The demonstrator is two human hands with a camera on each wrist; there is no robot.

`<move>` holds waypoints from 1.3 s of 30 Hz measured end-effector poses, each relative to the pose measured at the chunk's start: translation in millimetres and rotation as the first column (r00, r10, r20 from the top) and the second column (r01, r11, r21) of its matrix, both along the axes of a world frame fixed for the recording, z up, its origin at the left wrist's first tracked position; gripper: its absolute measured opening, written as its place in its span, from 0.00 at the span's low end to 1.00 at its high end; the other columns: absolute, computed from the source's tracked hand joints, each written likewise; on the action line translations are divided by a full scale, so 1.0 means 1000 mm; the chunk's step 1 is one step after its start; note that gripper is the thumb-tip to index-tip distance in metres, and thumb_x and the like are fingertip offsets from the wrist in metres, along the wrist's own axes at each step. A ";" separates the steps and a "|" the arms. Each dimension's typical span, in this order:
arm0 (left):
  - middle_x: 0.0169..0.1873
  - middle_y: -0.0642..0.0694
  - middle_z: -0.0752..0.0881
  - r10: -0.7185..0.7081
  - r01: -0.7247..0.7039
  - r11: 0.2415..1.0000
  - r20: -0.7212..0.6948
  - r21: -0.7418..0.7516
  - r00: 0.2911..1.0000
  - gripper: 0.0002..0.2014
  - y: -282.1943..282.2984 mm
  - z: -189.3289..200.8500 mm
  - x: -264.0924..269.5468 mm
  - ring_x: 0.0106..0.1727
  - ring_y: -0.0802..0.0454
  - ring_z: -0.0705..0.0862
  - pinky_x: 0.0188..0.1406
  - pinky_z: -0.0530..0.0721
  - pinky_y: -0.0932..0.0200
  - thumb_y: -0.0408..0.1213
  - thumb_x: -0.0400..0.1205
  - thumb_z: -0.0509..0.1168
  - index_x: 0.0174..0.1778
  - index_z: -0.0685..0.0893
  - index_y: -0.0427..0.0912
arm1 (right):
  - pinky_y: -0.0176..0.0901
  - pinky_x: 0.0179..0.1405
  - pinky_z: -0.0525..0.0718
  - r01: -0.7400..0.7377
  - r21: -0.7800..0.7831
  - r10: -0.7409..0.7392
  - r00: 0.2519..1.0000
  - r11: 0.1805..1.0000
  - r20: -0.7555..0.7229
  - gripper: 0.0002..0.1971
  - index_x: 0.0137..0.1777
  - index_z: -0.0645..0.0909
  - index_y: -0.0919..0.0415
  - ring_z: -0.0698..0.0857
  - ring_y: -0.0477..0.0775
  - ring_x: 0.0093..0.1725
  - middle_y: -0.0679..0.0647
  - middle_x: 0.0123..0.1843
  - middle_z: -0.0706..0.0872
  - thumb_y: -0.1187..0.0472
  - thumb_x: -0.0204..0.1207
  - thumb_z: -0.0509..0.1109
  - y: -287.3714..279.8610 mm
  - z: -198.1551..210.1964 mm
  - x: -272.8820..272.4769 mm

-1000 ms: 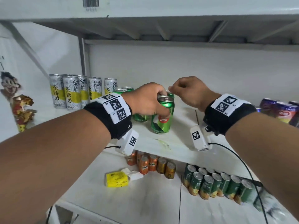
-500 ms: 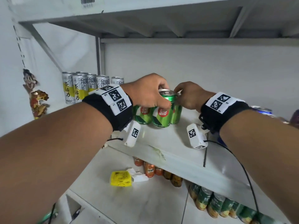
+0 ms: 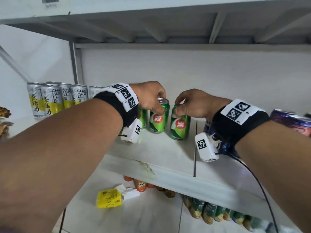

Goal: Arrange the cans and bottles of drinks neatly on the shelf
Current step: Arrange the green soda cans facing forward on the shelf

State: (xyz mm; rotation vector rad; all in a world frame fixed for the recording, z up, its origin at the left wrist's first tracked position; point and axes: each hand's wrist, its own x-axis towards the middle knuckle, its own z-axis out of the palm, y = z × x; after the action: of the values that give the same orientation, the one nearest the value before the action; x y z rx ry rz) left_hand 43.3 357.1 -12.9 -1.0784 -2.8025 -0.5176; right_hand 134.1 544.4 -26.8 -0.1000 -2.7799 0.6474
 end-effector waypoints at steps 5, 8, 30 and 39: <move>0.52 0.57 0.91 -0.002 -0.005 0.997 -0.089 -0.081 0.996 0.25 0.004 -0.004 -0.016 0.51 0.51 0.91 0.56 0.94 0.46 0.52 0.68 0.85 0.60 0.90 0.57 | 0.42 0.43 0.86 -0.011 -0.052 0.011 1.000 0.999 0.001 0.17 0.57 0.87 0.52 0.88 0.51 0.49 0.49 0.50 0.88 0.56 0.68 0.83 -0.013 -0.004 0.001; 0.58 0.52 0.91 -0.025 0.008 0.994 -0.162 -0.105 0.987 0.23 0.002 -0.006 -0.022 0.54 0.48 0.90 0.56 0.89 0.52 0.44 0.76 0.84 0.67 0.90 0.51 | 0.55 0.53 0.94 0.010 -0.105 -0.006 0.999 0.994 0.043 0.23 0.61 0.85 0.54 0.92 0.58 0.51 0.55 0.53 0.90 0.56 0.67 0.86 -0.018 -0.007 0.003; 0.50 0.54 0.94 -0.423 0.360 0.875 0.149 0.325 0.894 0.24 -0.070 -0.079 0.052 0.52 0.57 0.93 0.60 0.93 0.50 0.49 0.69 0.89 0.56 0.87 0.50 | 0.56 0.60 0.92 -0.113 -0.678 -0.177 0.923 0.726 -0.343 0.25 0.65 0.83 0.61 0.92 0.60 0.57 0.63 0.60 0.91 0.66 0.70 0.87 -0.113 -0.066 0.070; 0.52 0.49 0.95 -0.496 0.257 0.734 0.237 0.628 0.835 0.36 -0.065 -0.117 0.060 0.55 0.49 0.94 0.60 0.93 0.48 0.55 0.57 0.83 0.61 0.87 0.46 | 0.61 0.60 0.93 -0.133 -0.802 -0.190 0.937 0.582 -0.294 0.27 0.67 0.86 0.59 0.94 0.61 0.56 0.61 0.57 0.94 0.48 0.70 0.82 -0.115 -0.111 0.067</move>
State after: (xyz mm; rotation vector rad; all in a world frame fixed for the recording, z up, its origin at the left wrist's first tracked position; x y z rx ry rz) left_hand 103.0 292.0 -130.2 -1.5244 -2.3698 -1.6765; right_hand 200.9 429.1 -137.3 -0.1906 -1.9052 1.7122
